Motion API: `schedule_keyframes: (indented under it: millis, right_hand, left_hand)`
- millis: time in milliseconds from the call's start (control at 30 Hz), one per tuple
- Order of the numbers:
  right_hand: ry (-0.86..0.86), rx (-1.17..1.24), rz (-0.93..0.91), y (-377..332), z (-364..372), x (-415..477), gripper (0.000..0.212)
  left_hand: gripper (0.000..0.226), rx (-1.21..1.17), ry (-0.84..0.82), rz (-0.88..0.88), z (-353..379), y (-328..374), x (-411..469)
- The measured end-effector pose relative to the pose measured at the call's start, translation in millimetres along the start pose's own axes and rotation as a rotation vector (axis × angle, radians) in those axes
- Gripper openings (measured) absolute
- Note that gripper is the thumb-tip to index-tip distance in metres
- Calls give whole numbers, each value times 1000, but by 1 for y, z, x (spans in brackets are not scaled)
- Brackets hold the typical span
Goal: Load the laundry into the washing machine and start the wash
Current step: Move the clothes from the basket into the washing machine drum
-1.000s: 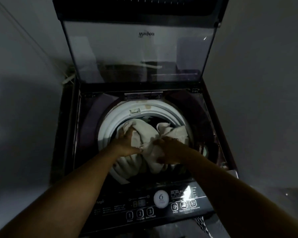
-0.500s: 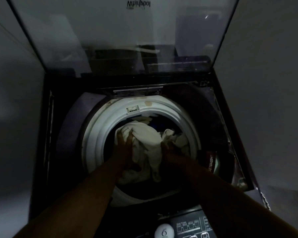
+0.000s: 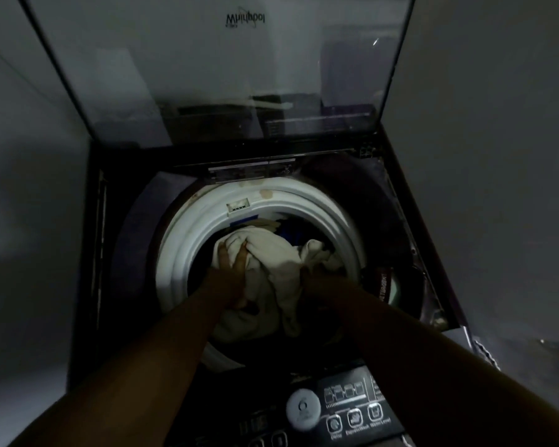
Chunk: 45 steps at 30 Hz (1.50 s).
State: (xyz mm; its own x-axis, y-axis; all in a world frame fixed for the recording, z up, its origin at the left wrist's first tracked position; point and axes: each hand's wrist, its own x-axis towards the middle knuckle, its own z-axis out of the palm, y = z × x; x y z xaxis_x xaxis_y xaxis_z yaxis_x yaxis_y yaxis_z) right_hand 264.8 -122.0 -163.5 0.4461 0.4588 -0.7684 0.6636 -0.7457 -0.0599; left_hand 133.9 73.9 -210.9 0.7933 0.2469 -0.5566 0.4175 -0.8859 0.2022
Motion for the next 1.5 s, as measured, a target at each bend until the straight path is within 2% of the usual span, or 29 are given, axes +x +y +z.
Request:
schedule_keyframes:
  millis: [67,100,267,367,500,567,800,967,1200,1333,1500]
  right_hand:
    - [-60,27,-13,-2,-11,-18,50]
    - [-73,72,-32,-3,-19,-30,52]
    - [74,24,-99,0,-65,-98,69]
    - [218,5,-111,14,-93,-137,65]
    - [404,4,-102,50,-114,-190,59]
    - [475,5,-70,72,-120,-215,58]
    - [502,55,92,183,-98,-299,68]
    - [514,125,188,270,-45,-340,71]
    - [480,323,219,375,63,-362,65]
    - [385,478,241,414,131,-344,63]
    - [299,607,213,443,213,-300,56]
  left_hand:
    - [138,-53,-197,-77,-28,13,-21]
    - [134,-97,-223,-99,-40,16,-27]
    - [100,-116,-129,-59,-97,48,-56]
    - [81,-106,-20,33,-133,77,-71]
    - [88,-152,76,85,-171,124,-81]
    - [84,-152,146,123,-189,152,-86]
    - [77,-125,258,277,-216,279,-114]
    - [70,-142,272,383,-190,389,-134]
    - [64,-161,131,472,-90,516,-128]
    - [59,-170,10,456,-16,549,-113]
    - [52,-207,-107,366,75,553,-83]
